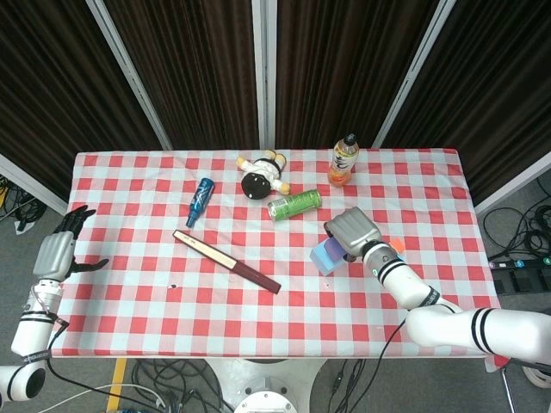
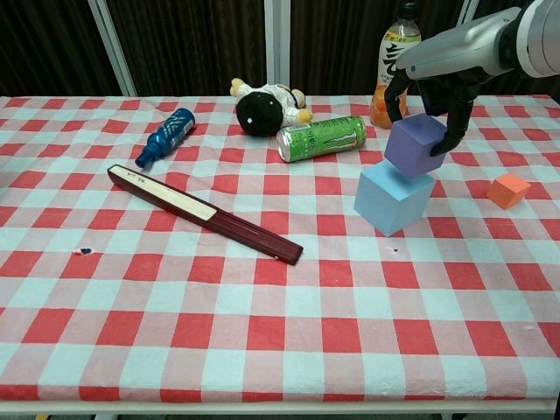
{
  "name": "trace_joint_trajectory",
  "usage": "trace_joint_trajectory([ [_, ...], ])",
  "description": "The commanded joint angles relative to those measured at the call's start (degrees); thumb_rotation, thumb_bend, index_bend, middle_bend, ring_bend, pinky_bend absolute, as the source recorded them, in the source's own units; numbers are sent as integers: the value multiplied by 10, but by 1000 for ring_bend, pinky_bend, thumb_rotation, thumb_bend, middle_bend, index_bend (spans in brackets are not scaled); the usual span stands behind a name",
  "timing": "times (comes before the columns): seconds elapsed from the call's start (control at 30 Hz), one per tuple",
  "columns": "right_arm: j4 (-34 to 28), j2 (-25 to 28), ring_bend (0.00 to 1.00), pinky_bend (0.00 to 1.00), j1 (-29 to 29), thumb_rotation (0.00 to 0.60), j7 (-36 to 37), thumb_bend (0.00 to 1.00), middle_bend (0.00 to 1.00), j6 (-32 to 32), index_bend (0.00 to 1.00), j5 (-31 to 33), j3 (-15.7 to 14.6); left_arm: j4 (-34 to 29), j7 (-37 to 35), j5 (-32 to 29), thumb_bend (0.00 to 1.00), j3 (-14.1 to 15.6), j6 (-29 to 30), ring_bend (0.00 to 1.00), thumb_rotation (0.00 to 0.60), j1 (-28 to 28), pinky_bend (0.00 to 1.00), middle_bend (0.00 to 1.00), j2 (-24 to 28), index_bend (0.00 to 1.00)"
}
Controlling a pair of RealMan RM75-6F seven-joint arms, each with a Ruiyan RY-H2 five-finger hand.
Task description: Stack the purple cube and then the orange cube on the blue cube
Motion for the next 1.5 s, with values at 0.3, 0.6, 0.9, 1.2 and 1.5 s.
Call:
trace_joint_trajectory([
  [0.3, 16, -15, 988, 950, 3, 600, 8, 127, 1000, -6, 521, -2, -7, 9, -6, -1, 0, 0, -5, 81, 600, -1, 205, 173, -3, 179],
  [0.6, 24, -24, 988, 950, 13, 600, 9, 127, 1000, -13, 521, 1, -10, 17, -13, -1, 0, -1, -6, 81, 600, -1, 205, 172, -6, 179],
  [0.9, 27, -31, 988, 950, 19, 600, 4, 127, 1000, -4, 521, 8, -17, 25, -22, 1, 0, 0, -10, 81, 600, -1, 205, 172, -7, 179],
  [1.2, 32, -33, 988, 950, 23, 600, 5, 127, 1000, -6, 521, 13, -19, 31, -26, 1, 0, -1, -10, 81, 600, -3, 205, 172, -10, 179],
  [1.5, 42, -38, 988, 950, 31, 600, 3, 120, 1000, -20, 509, 24, -28, 35, -35, 3, 0, 1, -14, 81, 600, -3, 205, 173, -10, 179],
])
